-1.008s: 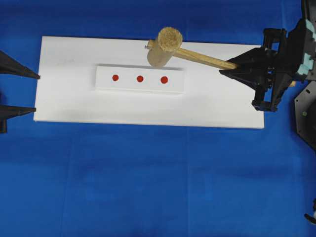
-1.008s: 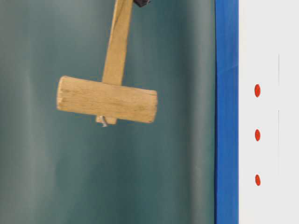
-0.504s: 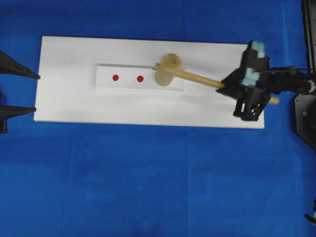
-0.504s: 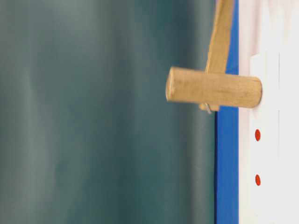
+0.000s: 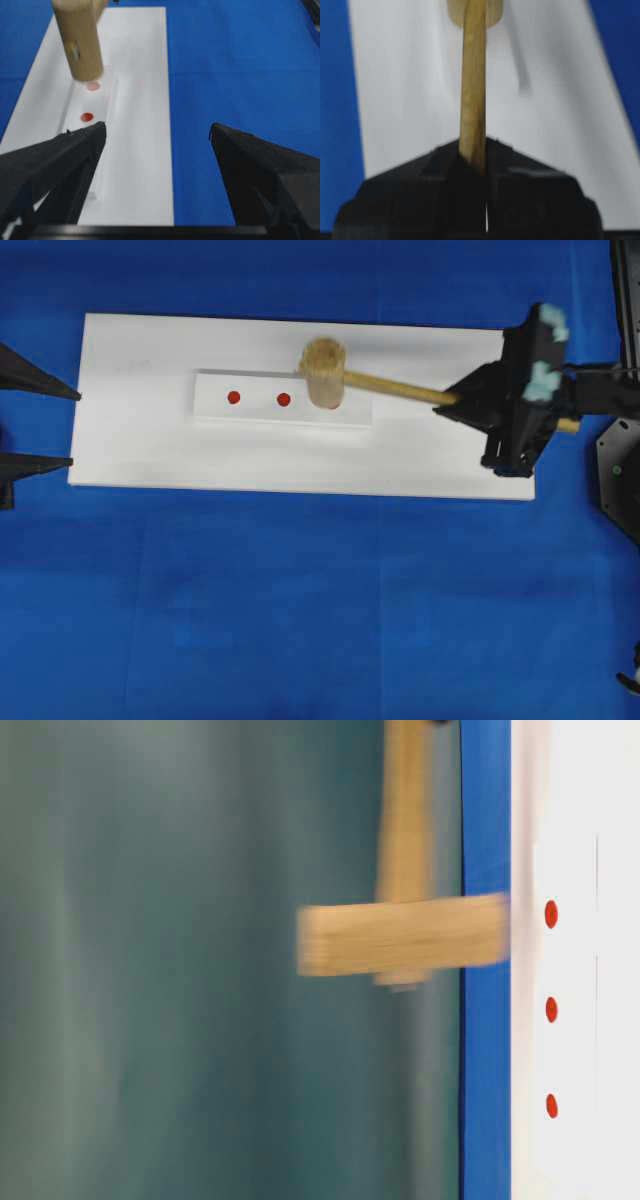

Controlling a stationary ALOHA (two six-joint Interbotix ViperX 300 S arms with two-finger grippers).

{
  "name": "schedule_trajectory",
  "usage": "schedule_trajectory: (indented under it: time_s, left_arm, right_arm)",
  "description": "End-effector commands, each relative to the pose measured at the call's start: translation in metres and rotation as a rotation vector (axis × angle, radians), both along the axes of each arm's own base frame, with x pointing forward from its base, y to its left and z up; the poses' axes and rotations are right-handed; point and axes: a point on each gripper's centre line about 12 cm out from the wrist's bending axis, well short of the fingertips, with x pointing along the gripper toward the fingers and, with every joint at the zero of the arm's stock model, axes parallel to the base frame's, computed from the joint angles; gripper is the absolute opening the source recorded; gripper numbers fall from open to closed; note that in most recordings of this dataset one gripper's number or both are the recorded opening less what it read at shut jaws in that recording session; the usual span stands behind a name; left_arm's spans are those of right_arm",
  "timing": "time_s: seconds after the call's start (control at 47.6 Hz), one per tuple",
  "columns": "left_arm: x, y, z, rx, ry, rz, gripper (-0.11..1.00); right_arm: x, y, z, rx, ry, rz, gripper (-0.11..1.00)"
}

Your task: Hit the mark with a hammer.

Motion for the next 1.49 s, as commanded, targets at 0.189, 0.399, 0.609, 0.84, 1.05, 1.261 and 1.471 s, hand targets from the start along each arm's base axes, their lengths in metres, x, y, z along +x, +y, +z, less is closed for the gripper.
schedule_trajectory:
  time_s: [0.189,0.399,0.609,0.84,1.05,1.261,1.471]
  left_arm:
    - [0.002,0.000,0.003,-0.006,-0.006,0.001,0.82]
    - [0.002,0.000,0.004,-0.006,-0.008,0.002,0.82]
    - [0.002,0.001,0.003,-0.005,-0.006,0.004,0.82]
    - [0.002,0.003,0.002,-0.006,0.000,0.018,0.82]
    - [0.002,0.003,0.001,-0.004,0.006,0.018,0.82]
    - [0.002,0.003,0.000,-0.007,0.012,0.022,0.82]
    - [0.012,0.009,-0.005,-0.006,-0.012,0.053,0.82]
  right_arm:
    - [0.010,0.000,0.038,-0.025,-0.114,0.016,0.02]
    - [0.033,0.002,0.046,-0.024,-0.113,0.035,0.02]
    - [0.069,0.007,0.049,-0.034,-0.094,0.075,0.02]
    - [0.110,0.013,0.054,-0.048,-0.085,0.128,0.02]
    - [0.137,0.014,0.056,-0.063,-0.079,0.165,0.02]
    - [0.140,0.015,0.055,-0.072,-0.073,0.180,0.02]
    - [0.140,0.016,0.055,-0.067,-0.072,0.181,0.02]
